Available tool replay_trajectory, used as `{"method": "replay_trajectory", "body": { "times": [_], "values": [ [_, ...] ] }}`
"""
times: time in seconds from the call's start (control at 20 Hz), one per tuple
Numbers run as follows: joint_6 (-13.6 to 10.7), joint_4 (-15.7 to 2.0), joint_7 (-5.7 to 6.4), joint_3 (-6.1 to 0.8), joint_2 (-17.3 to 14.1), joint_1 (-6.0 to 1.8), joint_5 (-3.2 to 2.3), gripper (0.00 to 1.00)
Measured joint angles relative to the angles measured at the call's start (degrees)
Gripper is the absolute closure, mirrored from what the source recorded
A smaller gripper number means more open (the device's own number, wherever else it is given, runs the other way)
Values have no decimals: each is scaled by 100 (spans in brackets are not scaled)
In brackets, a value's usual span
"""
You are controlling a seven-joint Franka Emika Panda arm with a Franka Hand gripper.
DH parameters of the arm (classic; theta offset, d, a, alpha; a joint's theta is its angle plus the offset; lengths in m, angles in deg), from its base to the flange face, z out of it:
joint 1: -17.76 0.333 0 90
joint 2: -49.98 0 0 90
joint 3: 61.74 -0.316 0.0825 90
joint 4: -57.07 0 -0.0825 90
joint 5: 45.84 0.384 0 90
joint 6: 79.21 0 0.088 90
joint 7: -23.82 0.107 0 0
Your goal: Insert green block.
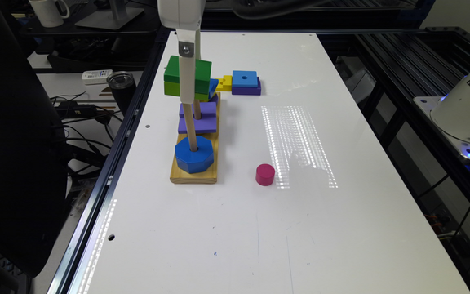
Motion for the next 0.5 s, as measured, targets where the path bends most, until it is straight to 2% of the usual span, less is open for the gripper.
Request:
{"method": "replay_trajectory", "body": {
  "times": [0.3, 0.5],
  "values": [
    [7, -23, -2, 3, -19, 0, -1, 100],
    [9, -142, -10, 16, -132, -2, -14, 100]
  ]
}}
